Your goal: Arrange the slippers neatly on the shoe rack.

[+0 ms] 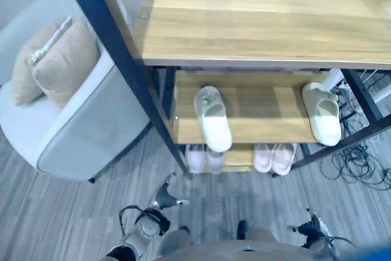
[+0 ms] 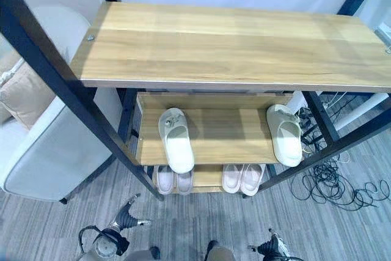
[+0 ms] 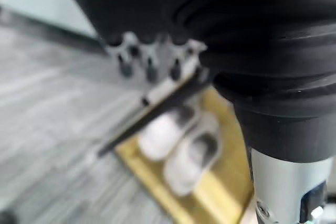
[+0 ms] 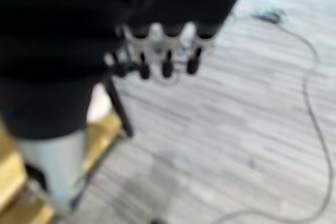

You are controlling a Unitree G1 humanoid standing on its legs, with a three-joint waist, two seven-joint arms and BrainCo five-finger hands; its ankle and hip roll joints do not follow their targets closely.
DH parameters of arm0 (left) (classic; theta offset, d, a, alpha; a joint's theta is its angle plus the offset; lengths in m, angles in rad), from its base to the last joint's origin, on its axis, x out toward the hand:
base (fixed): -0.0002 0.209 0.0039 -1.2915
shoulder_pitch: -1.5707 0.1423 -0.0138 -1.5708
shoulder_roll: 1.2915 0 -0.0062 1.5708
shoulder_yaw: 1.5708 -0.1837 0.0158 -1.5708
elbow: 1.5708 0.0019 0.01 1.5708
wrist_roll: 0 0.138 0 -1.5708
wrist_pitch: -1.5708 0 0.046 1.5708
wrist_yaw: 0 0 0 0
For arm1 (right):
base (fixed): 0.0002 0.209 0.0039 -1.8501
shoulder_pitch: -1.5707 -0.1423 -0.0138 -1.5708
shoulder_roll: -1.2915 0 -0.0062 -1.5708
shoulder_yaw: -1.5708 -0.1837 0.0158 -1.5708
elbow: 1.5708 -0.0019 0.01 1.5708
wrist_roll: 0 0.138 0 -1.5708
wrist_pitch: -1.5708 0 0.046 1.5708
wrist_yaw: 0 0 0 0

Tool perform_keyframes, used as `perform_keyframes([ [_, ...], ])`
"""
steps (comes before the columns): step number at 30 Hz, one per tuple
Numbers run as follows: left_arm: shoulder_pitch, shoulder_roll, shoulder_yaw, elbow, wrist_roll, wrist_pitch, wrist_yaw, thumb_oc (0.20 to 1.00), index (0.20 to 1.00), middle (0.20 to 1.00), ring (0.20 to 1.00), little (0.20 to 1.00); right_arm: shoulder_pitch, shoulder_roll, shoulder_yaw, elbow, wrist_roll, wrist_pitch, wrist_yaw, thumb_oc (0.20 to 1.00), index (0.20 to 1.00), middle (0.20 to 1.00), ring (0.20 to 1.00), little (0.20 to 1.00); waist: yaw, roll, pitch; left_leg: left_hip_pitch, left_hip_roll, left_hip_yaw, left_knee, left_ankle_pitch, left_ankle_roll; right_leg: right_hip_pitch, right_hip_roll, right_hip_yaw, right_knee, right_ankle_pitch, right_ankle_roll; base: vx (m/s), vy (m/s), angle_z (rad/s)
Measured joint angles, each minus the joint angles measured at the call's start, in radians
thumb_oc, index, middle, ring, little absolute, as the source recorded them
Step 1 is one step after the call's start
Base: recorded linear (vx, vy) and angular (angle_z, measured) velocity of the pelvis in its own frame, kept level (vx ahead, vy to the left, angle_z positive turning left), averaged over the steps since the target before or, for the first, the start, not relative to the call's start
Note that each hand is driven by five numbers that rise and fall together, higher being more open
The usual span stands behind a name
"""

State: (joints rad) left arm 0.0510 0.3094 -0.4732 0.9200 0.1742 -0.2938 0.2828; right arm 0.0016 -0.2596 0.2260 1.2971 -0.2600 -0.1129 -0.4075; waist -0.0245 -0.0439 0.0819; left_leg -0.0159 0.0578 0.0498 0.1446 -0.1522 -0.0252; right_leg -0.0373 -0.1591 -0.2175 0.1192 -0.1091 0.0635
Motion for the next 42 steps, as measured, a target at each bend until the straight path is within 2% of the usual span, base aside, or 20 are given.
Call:
perform_keyframes([
  [2, 0.007, -0.012, 0.002, 0.018, 0.014, 0.001, 0.000, 1.000, 1.000, 1.000, 1.000, 1.000, 0.005, 0.003, 0.003, 0.010, 0.000, 0.004, 0.012, 1.000, 1.000, 1.000, 1.000, 1.000, 0.001, 0.011, -0.018, 0.038, 0.002, -0.001, -0.056, 0.016, -0.005, 0.041, 0.009, -0.006, -0.063, 0.014, 0.008, 0.03, -0.070, -0.01],
  [3, 0.015, -0.026, 0.001, 0.018, 0.014, 0.006, 0.000, 1.000, 1.000, 1.000, 1.000, 1.000, 0.004, 0.004, 0.003, 0.007, 0.002, 0.009, 0.013, 1.000, 1.000, 1.000, 1.000, 1.000, -0.004, 0.028, -0.026, 0.063, 0.011, 0.000, -0.102, 0.024, -0.008, 0.067, 0.024, -0.010, -0.115, 0.032, 0.010, 0.01, -0.072, 0.04],
  [5, 0.014, -0.039, 0.001, 0.008, 0.013, 0.007, 0.001, 1.000, 1.000, 1.000, 1.000, 1.000, -0.002, 0.011, 0.004, -0.001, 0.002, 0.008, 0.021, 1.000, 1.000, 1.000, 1.000, 1.000, -0.002, 0.036, -0.030, 0.071, 0.012, -0.001, -0.119, 0.044, -0.016, 0.101, 0.035, -0.012, -0.187, 0.073, 0.004, 0.02, -0.084, 0.00],
  [6, 0.013, -0.041, 0.001, 0.006, 0.013, 0.007, 0.001, 1.000, 1.000, 1.000, 1.000, 1.000, -0.005, 0.011, 0.004, -0.005, 0.003, 0.008, 0.022, 1.000, 1.000, 1.000, 1.000, 1.000, -0.002, 0.038, -0.032, 0.072, 0.013, -0.001, -0.124, 0.045, -0.017, 0.104, 0.037, -0.012, -0.196, 0.074, 0.005, 0.04, -0.092, -0.06],
  [7, 0.013, -0.046, 0.001, -0.022, 0.011, 0.008, 0.000, 1.000, 1.000, 1.000, 1.000, 1.000, -0.006, 0.011, 0.004, -0.023, 0.024, 0.009, 0.025, 1.000, 1.000, 1.000, 1.000, 1.000, -0.003, 0.050, -0.035, 0.109, 0.018, 0.001, -0.185, 0.075, -0.021, 0.119, 0.046, -0.011, -0.212, 0.082, 0.003, 0.04, -0.112, 0.00],
  [9, 0.015, -0.044, 0.001, -0.071, 0.010, 0.009, -0.001, 1.000, 1.000, 1.000, 1.000, 1.000, -0.005, 0.012, 0.003, -0.031, 0.037, 0.009, 0.029, 1.000, 1.000, 1.000, 1.000, 1.000, -0.002, 0.059, -0.040, 0.124, 0.024, 0.002, -0.216, 0.093, -0.021, 0.119, 0.052, -0.011, -0.213, 0.083, 0.002, 0.02, -0.080, 0.01],
  [13, 0.034, -0.013, -0.038, -0.282, -0.017, 0.003, -0.022, 1.000, 1.000, 1.000, 1.000, 1.000, 0.008, 0.012, -0.007, -0.036, 0.041, 0.012, 0.032, 1.000, 1.000, 1.000, 1.000, 1.000, 0.011, 0.072, -0.042, 0.137, 0.029, 0.000, -0.233, 0.100, -0.023, 0.124, 0.060, -0.011, -0.216, 0.089, 0.003, 0.00, -0.035, 0.00],
  [16, 0.044, 0.000, -0.038, -0.361, -0.047, 0.001, -0.038, 1.000, 1.000, 1.000, 1.000, 1.000, 0.020, 0.013, -0.041, -0.042, 0.050, 0.016, 0.033, 1.000, 1.000, 1.000, 1.000, 1.000, 0.013, 0.081, -0.037, 0.136, 0.030, -0.002, -0.234, 0.100, -0.023, 0.124, 0.060, -0.010, -0.218, 0.094, 0.009, -0.02, -0.064, 0.01],
  [22, 0.073, 0.088, -0.021, -0.627, -0.156, 0.003, -0.090, 1.000, 1.000, 1.000, 1.000, 1.000, 0.048, 0.007, -0.109, -0.052, 0.121, 0.030, 0.043, 1.000, 1.000, 1.000, 1.000, 1.000, 0.014, 0.114, -0.006, 0.132, 0.031, -0.001, -0.232, 0.103, -0.020, 0.119, 0.059, -0.011, -0.218, 0.102, 0.015, -0.02, -0.035, 0.00],
  [24, 0.069, 0.090, -0.019, -0.670, -0.204, -0.004, -0.129, 1.000, 1.000, 1.000, 1.000, 1.000, 0.064, 0.006, -0.123, -0.055, 0.150, 0.032, 0.049, 1.000, 1.000, 1.000, 1.000, 1.000, 0.008, 0.132, -0.009, 0.127, 0.031, -0.001, -0.232, 0.105, -0.018, 0.113, 0.059, -0.010, -0.218, 0.105, 0.014, 0.00, -0.020, 0.00],
  [26, 0.086, 0.097, -0.017, -0.725, -0.248, 0.002, -0.154, 1.000, 1.000, 1.000, 1.000, 1.000, 0.076, 0.008, -0.146, -0.062, 0.159, 0.031, 0.052, 1.000, 1.000, 1.000, 1.000, 1.000, 0.006, 0.133, -0.003, 0.125, 0.031, 0.003, -0.233, 0.105, -0.018, 0.106, 0.059, -0.005, -0.218, 0.104, 0.015, 0.00, -0.025, -0.08],
  [27, 0.085, 0.092, -0.018, -0.755, -0.288, -0.002, -0.175, 1.000, 1.000, 1.000, 1.000, 1.000, 0.077, 0.007, -0.154, -0.056, 0.170, 0.036, 0.052, 1.000, 1.000, 1.000, 1.000, 1.000, 0.005, 0.144, -0.001, 0.124, 0.031, 0.013, -0.232, 0.105, -0.018, 0.099, 0.059, 0.000, -0.218, 0.107, 0.015, -0.01, -0.028, -0.17],
  [32, 0.077, 0.086, -0.021, -0.772, -0.363, 0.001, -0.212, 1.000, 1.000, 1.000, 1.000, 1.000, 0.086, 0.007, -0.159, -0.052, 0.198, 0.045, 0.053, 1.000, 1.000, 1.000, 1.000, 1.000, -0.022, 0.150, 0.000, 0.121, 0.032, 0.029, -0.231, 0.106, -0.017, 0.090, 0.060, 0.015, -0.218, 0.109, 0.014, 0.01, -0.027, -0.11],
  [35, 0.056, 0.073, -0.031, -0.773, -0.396, 0.006, -0.213, 1.000, 1.000, 1.000, 1.000, 1.000, 0.090, 0.008, -0.168, -0.049, 0.201, 0.046, 0.053, 1.000, 1.000, 1.000, 1.000, 1.000, -0.022, 0.150, 0.001, 0.119, 0.031, 0.049, -0.233, 0.106, -0.017, 0.079, 0.061, 0.033, -0.218, 0.111, 0.014, 0.02, -0.030, -0.16],
  [42, -0.020, 0.032, -0.049, -0.771, -0.401, 0.018, -0.208, 1.000, 1.000, 1.000, 1.000, 1.000, 0.091, 0.016, -0.165, -0.051, 0.228, 0.046, 0.052, 1.000, 1.000, 1.000, 1.000, 1.000, -0.045, 0.152, 0.000, 0.110, 0.032, 0.082, -0.234, 0.106, -0.017, 0.047, 0.064, 0.066, -0.218, 0.121, 0.013, 0.02, -0.034, -0.16],
])
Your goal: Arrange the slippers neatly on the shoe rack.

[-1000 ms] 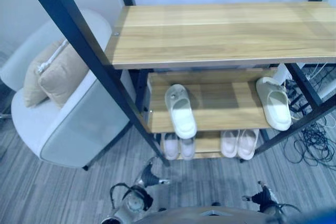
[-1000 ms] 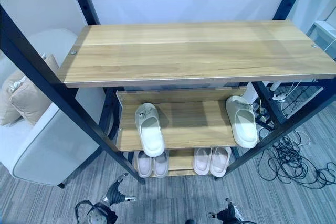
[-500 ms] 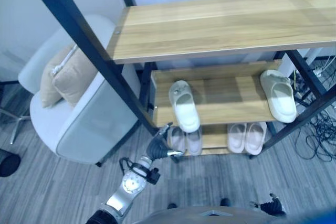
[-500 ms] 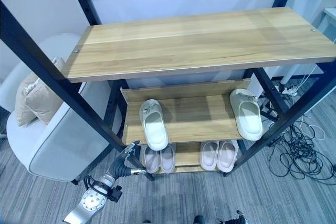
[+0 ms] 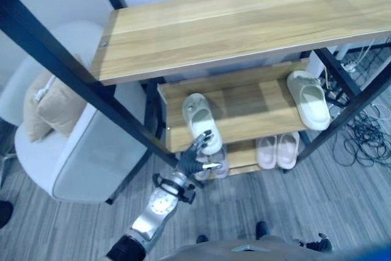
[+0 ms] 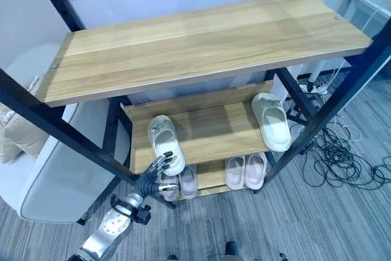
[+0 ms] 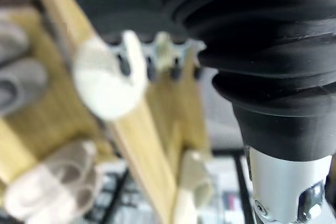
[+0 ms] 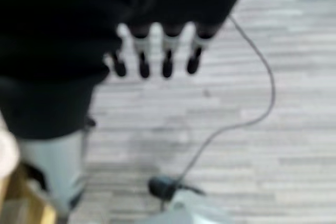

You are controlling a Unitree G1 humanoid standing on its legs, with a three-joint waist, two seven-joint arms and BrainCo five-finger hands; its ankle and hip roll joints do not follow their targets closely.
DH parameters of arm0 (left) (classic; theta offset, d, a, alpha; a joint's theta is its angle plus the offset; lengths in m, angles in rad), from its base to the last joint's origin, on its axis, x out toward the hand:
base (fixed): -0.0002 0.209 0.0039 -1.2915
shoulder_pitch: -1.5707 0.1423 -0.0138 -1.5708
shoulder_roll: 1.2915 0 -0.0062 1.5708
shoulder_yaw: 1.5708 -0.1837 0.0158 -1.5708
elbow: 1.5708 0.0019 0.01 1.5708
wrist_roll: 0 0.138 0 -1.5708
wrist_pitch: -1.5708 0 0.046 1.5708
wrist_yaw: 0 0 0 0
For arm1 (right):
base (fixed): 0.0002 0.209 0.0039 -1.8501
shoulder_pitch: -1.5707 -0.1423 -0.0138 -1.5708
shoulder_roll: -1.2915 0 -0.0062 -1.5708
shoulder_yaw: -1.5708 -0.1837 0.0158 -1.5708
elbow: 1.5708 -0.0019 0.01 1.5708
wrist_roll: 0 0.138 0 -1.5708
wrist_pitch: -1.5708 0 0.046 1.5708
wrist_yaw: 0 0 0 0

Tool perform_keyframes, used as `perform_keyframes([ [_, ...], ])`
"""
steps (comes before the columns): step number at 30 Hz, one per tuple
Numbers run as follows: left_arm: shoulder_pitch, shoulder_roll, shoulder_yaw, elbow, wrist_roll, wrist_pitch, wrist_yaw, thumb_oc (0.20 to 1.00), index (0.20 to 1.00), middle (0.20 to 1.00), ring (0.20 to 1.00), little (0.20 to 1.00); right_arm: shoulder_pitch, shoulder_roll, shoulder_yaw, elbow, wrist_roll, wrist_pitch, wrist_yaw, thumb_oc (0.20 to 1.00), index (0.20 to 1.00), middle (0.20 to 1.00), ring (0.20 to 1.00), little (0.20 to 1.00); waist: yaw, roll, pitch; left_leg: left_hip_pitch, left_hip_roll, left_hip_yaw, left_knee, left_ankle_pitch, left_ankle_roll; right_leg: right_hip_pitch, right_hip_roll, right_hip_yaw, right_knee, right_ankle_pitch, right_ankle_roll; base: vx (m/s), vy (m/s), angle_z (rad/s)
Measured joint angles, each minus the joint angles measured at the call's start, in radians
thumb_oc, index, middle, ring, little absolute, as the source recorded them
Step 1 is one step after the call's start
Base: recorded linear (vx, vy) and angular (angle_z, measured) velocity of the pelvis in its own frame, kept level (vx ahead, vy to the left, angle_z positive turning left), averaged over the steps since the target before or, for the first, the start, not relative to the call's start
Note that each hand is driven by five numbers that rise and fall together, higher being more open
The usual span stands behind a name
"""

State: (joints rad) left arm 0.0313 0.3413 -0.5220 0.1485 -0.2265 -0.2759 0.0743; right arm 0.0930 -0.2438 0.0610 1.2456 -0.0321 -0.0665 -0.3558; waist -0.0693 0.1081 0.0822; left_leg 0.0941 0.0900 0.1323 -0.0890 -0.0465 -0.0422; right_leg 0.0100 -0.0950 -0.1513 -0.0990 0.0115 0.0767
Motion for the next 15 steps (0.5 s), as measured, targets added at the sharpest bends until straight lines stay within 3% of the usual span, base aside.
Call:
perform_keyframes([
  [9, -0.145, -0.016, 0.012, 0.000, 0.099, 0.010, 0.129, 1.000, 1.000, 1.000, 1.000, 1.000, 0.023, 0.000, 0.000, 0.010, 0.000, 0.007, -0.014, 1.000, 1.000, 1.000, 1.000, 1.000, -0.026, 0.006, 0.000, -0.008, 0.008, 0.016, 0.001, 0.004, 0.006, -0.018, 0.008, 0.014, 0.000, 0.001, -0.002, 0.05, -0.053, -0.05],
  [15, -0.281, 0.035, 0.054, 0.000, 0.410, 0.052, 0.280, 1.000, 1.000, 1.000, 1.000, 1.000, 0.021, -0.001, 0.008, 0.016, -0.001, 0.005, -0.043, 1.000, 1.000, 1.000, 1.000, 1.000, -0.026, 0.024, 0.004, -0.035, 0.010, 0.020, 0.002, 0.005, 0.007, -0.043, 0.011, 0.018, 0.000, 0.007, -0.007, 0.01, -0.011, -0.02],
])
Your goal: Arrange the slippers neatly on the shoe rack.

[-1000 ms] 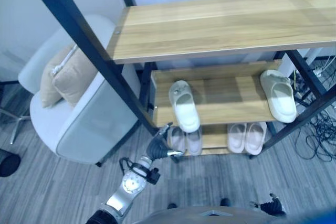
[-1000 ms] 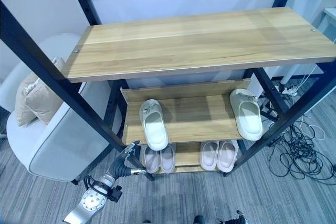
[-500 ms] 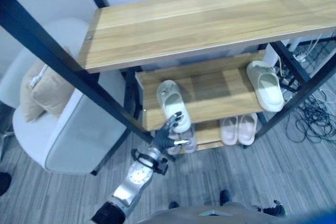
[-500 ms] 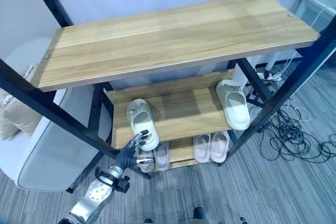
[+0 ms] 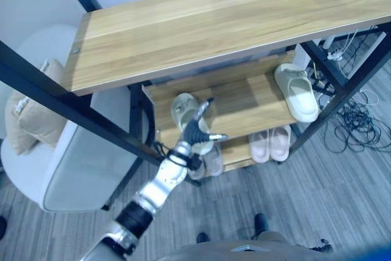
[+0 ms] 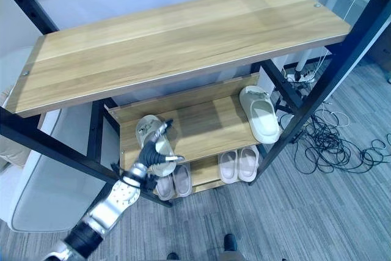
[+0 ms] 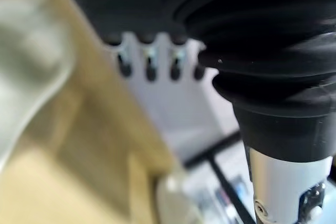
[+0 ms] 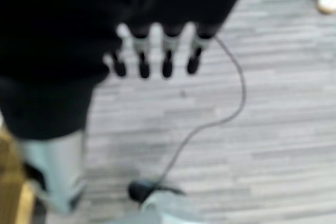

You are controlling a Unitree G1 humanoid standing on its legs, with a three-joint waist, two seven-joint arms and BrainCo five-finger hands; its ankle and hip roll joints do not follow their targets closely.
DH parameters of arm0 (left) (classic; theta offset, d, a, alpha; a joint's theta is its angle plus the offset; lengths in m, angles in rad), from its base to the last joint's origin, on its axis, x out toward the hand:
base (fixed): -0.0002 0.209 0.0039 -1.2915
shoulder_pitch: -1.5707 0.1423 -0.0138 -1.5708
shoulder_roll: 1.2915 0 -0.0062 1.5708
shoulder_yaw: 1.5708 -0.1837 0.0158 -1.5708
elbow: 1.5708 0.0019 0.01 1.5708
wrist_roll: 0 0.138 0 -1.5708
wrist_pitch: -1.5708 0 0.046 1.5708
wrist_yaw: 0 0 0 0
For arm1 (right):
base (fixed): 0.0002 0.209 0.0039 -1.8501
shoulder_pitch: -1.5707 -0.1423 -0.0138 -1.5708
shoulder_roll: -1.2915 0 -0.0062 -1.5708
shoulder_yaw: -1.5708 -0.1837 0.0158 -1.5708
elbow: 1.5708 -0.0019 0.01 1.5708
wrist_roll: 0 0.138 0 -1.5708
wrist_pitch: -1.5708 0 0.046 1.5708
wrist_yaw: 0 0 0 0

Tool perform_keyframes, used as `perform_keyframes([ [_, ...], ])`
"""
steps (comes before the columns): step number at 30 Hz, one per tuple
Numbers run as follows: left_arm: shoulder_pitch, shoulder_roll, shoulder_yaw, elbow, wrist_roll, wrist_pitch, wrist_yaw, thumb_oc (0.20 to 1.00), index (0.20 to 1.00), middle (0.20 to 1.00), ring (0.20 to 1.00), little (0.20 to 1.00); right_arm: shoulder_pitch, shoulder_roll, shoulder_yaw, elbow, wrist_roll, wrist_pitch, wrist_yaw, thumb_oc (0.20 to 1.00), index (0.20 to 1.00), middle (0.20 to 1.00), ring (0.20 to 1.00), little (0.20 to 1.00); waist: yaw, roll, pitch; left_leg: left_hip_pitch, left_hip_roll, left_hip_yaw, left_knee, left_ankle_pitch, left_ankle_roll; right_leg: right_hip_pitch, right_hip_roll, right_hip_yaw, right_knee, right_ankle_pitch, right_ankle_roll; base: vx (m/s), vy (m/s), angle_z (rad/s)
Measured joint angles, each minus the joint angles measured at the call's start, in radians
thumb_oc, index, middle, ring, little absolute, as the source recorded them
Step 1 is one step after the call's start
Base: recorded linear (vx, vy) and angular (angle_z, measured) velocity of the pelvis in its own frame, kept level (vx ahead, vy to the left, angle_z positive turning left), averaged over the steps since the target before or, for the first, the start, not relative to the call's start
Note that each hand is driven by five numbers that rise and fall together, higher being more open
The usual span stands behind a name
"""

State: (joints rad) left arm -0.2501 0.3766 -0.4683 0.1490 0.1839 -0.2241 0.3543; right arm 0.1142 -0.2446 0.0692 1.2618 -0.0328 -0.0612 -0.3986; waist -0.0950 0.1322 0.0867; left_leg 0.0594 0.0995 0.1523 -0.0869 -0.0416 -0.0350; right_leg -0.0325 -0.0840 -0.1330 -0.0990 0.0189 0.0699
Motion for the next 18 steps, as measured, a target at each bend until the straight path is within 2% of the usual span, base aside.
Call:
perform_keyframes([
  [4, -0.118, 0.013, 0.005, 0.049, 0.165, 0.022, 0.085, 1.000, 1.000, 1.000, 1.000, 1.000, -0.002, 0.000, 0.036, 0.013, -0.007, -0.004, -0.011, 1.000, 1.000, 1.000, 1.000, 1.000, -0.003, 0.006, -0.002, -0.020, 0.000, 0.001, 0.001, 0.002, -0.002, -0.020, 0.000, 0.002, 0.000, 0.003, -0.001, 0.00, -0.024, -0.02],
  [9, -0.191, 0.018, -0.003, 0.138, 0.281, 0.065, 0.134, 1.000, 1.000, 1.000, 1.000, 1.000, -0.008, 0.000, 0.060, 0.016, -0.013, -0.011, -0.034, 1.000, 1.000, 1.000, 1.000, 1.000, -0.013, 0.010, -0.007, -0.057, 0.000, 0.004, 0.001, 0.008, -0.008, -0.061, 0.002, 0.010, 0.001, 0.012, -0.009, 0.00, -0.009, -0.03],
  [13, -0.238, 0.025, -0.016, 0.177, 0.336, 0.101, 0.175, 1.000, 1.000, 1.000, 1.000, 1.000, -0.022, 0.001, 0.071, 0.019, -0.014, -0.012, -0.048, 1.000, 1.000, 1.000, 1.000, 1.000, -0.021, 0.009, -0.007, -0.078, 0.001, 0.003, 0.000, 0.013, -0.015, -0.081, 0.003, 0.008, 0.003, 0.016, -0.011, 0.00, 0.000, 0.00],
  [18, -0.262, 0.024, -0.053, 0.207, 0.362, 0.114, 0.178, 1.000, 1.000, 1.000, 1.000, 1.000, -0.049, 0.002, 0.084, 0.021, -0.031, -0.027, -0.071, 1.000, 1.000, 1.000, 1.000, 1.000, -0.024, 0.005, -0.008, -0.084, 0.003, 0.003, -0.003, 0.014, -0.017, -0.090, 0.005, 0.009, 0.001, 0.018, -0.012, 0.00, 0.000, 0.00],
])
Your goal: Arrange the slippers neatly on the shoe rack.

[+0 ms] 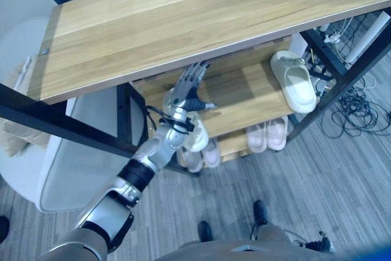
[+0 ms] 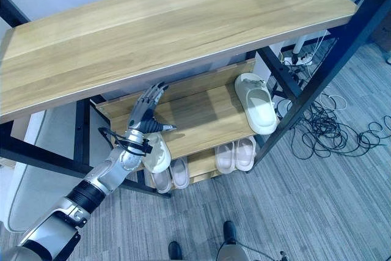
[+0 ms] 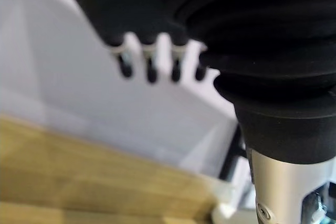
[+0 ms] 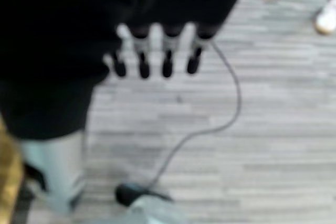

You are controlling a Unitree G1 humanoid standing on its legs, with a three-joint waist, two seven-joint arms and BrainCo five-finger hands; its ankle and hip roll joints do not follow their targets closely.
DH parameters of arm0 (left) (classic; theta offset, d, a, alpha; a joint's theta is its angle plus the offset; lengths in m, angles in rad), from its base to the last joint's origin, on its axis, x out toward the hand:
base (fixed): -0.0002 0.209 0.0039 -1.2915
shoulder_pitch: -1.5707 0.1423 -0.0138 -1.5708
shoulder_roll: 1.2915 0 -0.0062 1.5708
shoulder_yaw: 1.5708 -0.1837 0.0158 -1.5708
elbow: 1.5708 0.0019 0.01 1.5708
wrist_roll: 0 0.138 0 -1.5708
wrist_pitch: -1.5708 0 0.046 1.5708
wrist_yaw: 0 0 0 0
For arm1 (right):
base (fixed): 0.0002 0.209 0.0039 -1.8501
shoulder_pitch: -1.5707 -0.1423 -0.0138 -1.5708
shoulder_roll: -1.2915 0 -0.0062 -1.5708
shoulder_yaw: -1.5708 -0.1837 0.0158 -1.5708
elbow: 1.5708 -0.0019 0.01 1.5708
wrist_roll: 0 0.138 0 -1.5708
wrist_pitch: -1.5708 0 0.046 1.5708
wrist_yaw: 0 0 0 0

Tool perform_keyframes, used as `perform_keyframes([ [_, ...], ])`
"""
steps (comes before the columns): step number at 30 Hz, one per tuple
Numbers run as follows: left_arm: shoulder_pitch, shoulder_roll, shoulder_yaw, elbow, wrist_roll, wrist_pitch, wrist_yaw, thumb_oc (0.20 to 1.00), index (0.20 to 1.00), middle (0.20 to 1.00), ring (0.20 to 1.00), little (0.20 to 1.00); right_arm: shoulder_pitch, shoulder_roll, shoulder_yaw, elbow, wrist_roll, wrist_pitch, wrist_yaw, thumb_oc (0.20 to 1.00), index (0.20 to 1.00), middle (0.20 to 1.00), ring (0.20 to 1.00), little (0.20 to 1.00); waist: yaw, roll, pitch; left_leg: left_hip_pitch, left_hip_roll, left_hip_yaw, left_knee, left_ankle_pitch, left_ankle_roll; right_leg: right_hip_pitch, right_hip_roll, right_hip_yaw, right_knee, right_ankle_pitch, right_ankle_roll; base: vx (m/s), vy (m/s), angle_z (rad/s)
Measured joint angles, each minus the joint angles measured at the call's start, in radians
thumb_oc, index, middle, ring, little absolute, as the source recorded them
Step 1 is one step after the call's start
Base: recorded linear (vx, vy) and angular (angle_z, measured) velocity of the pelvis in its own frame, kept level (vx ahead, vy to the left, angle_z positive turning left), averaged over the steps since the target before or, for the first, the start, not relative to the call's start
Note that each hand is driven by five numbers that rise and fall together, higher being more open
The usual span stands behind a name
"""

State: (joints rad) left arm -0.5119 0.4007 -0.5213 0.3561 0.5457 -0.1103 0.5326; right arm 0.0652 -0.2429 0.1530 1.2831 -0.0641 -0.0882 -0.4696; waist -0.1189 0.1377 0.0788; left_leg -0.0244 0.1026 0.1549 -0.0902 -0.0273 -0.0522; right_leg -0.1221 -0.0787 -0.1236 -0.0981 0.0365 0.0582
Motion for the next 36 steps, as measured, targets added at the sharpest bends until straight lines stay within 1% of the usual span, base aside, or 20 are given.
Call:
perform_keyframes([
  [3, -0.004, 0.001, 0.001, 0.004, 0.017, 0.015, 0.010, 1.000, 1.000, 1.000, 1.000, 1.000, -0.010, 0.000, 0.014, -0.001, 0.000, -0.004, -0.008, 1.000, 1.000, 1.000, 1.000, 1.000, 0.000, -0.003, -0.004, -0.018, 0.003, -0.001, 0.000, 0.001, -0.001, -0.017, 0.003, 0.000, 0.002, 0.005, -0.002, 0.00, 0.000, 0.00],
  [7, -0.010, 0.005, 0.001, 0.090, 0.025, 0.036, 0.022, 1.000, 1.000, 1.000, 1.000, 1.000, -0.011, 0.000, 0.019, -0.008, -0.001, -0.007, -0.010, 1.000, 1.000, 1.000, 1.000, 1.000, -0.003, -0.018, -0.014, -0.027, 0.004, 0.002, 0.000, 0.003, -0.002, -0.030, 0.004, 0.002, 0.004, 0.007, -0.004, 0.00, -0.003, -0.01],
  [13, -0.009, 0.025, 0.006, 0.147, 0.027, 0.063, 0.035, 1.000, 1.000, 1.000, 1.000, 1.000, -0.012, 0.001, 0.020, -0.008, -0.013, -0.008, -0.014, 1.000, 1.000, 1.000, 1.000, 1.000, -0.001, -0.020, -0.014, -0.031, 0.004, 0.006, 0.000, 0.003, -0.002, -0.036, 0.004, 0.006, 0.004, 0.011, -0.004, 0.00, 0.000, 0.00],
  [14, -0.004, 0.025, 0.011, 0.147, 0.033, 0.065, 0.036, 1.000, 1.000, 1.000, 1.000, 1.000, -0.029, -0.001, 0.021, -0.006, -0.021, -0.007, -0.015, 1.000, 1.000, 1.000, 1.000, 1.000, 0.004, -0.021, -0.013, -0.032, 0.004, 0.006, 0.000, 0.003, -0.002, -0.037, 0.004, 0.006, 0.004, 0.011, -0.004, 0.02, -0.011, -0.03],
  [15, 0.006, 0.017, 0.021, 0.148, 0.045, 0.064, 0.044, 1.000, 1.000, 1.000, 1.000, 1.000, -0.029, -0.003, 0.028, 0.001, -0.021, -0.007, -0.017, 1.000, 1.000, 1.000, 1.000, 1.000, -0.002, -0.021, -0.014, -0.032, 0.004, 0.006, 0.000, 0.003, -0.002, -0.038, 0.005, 0.007, 0.003, 0.011, -0.004, 0.00, 0.000, 0.00],
  [17, 0.022, -0.010, 0.018, 0.176, 0.067, 0.079, 0.065, 1.000, 1.000, 1.000, 1.000, 1.000, -0.034, 0.001, 0.036, 0.001, -0.039, -0.010, -0.024, 1.000, 1.000, 1.000, 1.000, 1.000, 0.002, -0.028, -0.015, -0.033, 0.005, 0.005, 0.000, 0.003, -0.002, -0.039, 0.006, 0.006, 0.000, 0.011, -0.004, 0.02, -0.005, 0.00],
  [21, -0.007, -0.016, 0.009, 0.259, 0.076, 0.105, 0.068, 1.000, 1.000, 1.000, 1.000, 1.000, -0.039, 0.001, 0.044, 0.002, -0.047, -0.017, -0.026, 1.000, 1.000, 1.000, 1.000, 1.000, -0.004, -0.034, -0.019, -0.038, 0.005, 0.006, -0.001, 0.003, -0.001, -0.046, 0.006, 0.007, 0.000, 0.013, -0.005, 0.00, 0.000, 0.00],
  [26, -0.064, 0.044, 0.009, 0.257, 0.079, 0.109, 0.079, 1.000, 1.000, 1.000, 1.000, 1.000, -0.039, 0.001, 0.054, 0.000, -0.048, -0.017, -0.036, 1.000, 1.000, 1.000, 1.000, 1.000, -0.004, -0.036, -0.022, -0.063, 0.004, 0.006, -0.001, 0.008, 0.003, -0.070, 0.006, 0.008, 0.004, 0.019, -0.006, 0.00, 0.000, 0.00],
  [28, -0.064, 0.049, 0.014, 0.257, 0.097, 0.124, 0.085, 1.000, 1.000, 1.000, 1.000, 1.000, -0.039, 0.001, 0.058, 0.000, -0.048, -0.017, -0.037, 1.000, 1.000, 1.000, 1.000, 1.000, -0.002, -0.036, -0.022, -0.063, 0.004, 0.008, -0.001, 0.008, 0.002, -0.071, 0.006, 0.010, 0.004, 0.020, -0.007, 0.00, 0.000, 0.00],
  [33, -0.060, 0.048, 0.015, 0.257, 0.107, 0.127, 0.089, 1.000, 1.000, 1.000, 1.000, 1.000, -0.040, 0.001, 0.062, -0.009, -0.052, -0.018, -0.037, 1.000, 1.000, 1.000, 1.000, 1.000, -0.002, -0.038, -0.023, -0.064, 0.004, 0.013, -0.001, 0.008, 0.002, -0.074, 0.006, 0.012, 0.005, 0.023, -0.009, 0.00, 0.000, 0.00],
  [36, -0.060, 0.052, 0.023, 0.257, 0.110, 0.130, 0.100, 1.000, 1.000, 1.000, 1.000, 1.000, -0.038, 0.001, 0.026, -0.008, -0.042, -0.022, -0.040, 1.000, 1.000, 1.000, 1.000, 1.000, -0.003, -0.040, -0.024, -0.064, 0.004, 0.016, -0.001, 0.008, 0.002, -0.075, 0.006, 0.015, 0.004, 0.025, -0.010, 0.00, 0.000, 0.00],
])
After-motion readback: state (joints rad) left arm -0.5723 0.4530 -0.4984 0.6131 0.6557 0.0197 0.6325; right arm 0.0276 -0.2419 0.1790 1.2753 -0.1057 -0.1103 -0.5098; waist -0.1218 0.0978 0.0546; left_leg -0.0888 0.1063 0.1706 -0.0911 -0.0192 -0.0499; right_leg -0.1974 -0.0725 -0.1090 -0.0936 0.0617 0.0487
